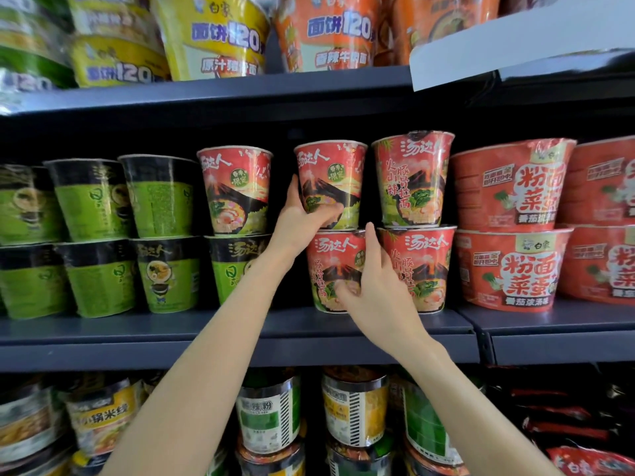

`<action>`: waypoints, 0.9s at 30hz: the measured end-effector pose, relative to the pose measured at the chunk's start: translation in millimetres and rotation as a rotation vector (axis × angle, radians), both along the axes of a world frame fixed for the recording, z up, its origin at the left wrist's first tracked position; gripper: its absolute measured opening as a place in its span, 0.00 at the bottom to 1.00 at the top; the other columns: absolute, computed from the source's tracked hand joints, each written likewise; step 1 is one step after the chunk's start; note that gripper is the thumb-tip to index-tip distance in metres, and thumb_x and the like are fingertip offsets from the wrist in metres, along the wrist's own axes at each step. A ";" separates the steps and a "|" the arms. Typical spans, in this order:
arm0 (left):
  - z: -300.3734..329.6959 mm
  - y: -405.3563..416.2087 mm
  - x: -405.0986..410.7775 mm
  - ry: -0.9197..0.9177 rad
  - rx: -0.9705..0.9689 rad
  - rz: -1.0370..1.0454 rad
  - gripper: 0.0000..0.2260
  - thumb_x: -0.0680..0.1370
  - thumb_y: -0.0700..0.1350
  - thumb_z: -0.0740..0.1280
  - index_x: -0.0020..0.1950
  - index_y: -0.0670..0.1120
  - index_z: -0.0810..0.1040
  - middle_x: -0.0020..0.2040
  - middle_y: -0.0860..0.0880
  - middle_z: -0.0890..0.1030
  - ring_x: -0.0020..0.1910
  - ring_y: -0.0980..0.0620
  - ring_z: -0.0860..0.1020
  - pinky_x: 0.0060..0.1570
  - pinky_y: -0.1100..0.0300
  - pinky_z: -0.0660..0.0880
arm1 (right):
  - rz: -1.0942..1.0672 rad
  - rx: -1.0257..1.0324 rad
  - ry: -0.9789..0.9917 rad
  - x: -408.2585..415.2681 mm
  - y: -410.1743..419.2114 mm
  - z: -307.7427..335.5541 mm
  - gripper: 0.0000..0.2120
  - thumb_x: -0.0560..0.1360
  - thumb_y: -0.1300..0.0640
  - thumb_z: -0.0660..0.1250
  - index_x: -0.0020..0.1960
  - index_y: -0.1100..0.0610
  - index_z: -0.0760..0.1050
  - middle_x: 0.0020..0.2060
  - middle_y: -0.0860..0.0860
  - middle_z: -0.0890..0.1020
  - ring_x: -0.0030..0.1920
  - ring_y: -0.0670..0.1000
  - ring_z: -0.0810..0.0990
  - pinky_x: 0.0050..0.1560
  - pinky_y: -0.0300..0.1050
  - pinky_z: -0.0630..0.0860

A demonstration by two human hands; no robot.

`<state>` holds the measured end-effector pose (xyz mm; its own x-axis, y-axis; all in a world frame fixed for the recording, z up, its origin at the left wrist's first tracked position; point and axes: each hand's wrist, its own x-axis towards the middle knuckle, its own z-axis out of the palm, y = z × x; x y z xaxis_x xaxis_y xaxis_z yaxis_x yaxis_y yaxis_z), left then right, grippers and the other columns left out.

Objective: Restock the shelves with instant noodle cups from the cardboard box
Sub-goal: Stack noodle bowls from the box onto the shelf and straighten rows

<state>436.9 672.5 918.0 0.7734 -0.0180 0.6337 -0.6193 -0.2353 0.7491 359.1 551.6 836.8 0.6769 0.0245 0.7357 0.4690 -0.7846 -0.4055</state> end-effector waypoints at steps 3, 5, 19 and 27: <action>-2.0 -3.6 -0.8 -0.078 0.037 0.114 0.47 0.67 0.54 0.76 0.77 0.49 0.52 0.68 0.47 0.70 0.64 0.50 0.72 0.63 0.53 0.70 | -0.021 0.038 0.073 10.0 1.7 -6.5 0.43 0.77 0.51 0.63 0.76 0.52 0.34 0.71 0.58 0.64 0.57 0.59 0.76 0.50 0.49 0.72; -3.8 -4.2 0.7 -0.124 0.101 0.217 0.49 0.64 0.58 0.76 0.76 0.50 0.52 0.69 0.46 0.67 0.66 0.48 0.69 0.65 0.49 0.69 | -0.015 0.070 0.085 14.9 3.0 -10.0 0.44 0.76 0.51 0.64 0.76 0.52 0.34 0.68 0.58 0.68 0.53 0.59 0.78 0.48 0.48 0.73; 3.4 6.3 -5.1 -0.104 0.086 0.094 0.34 0.71 0.54 0.72 0.73 0.48 0.63 0.65 0.49 0.74 0.57 0.55 0.73 0.58 0.59 0.71 | -0.167 0.077 0.023 19.4 11.6 -8.8 0.50 0.74 0.47 0.68 0.76 0.54 0.31 0.63 0.58 0.71 0.52 0.58 0.80 0.44 0.47 0.73; 1.8 4.5 -2.2 -0.148 0.081 0.177 0.35 0.68 0.56 0.74 0.71 0.49 0.64 0.61 0.50 0.76 0.53 0.55 0.75 0.53 0.59 0.73 | -0.219 0.055 0.011 22.0 11.9 -9.8 0.50 0.73 0.43 0.67 0.76 0.54 0.33 0.64 0.56 0.69 0.56 0.58 0.78 0.45 0.48 0.73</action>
<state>434.8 677.0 919.8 0.6682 0.0542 0.7420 -0.6644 -0.4055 0.6278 381.1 563.5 827.0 0.6695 -0.1642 0.7245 0.2850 -0.8439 -0.4546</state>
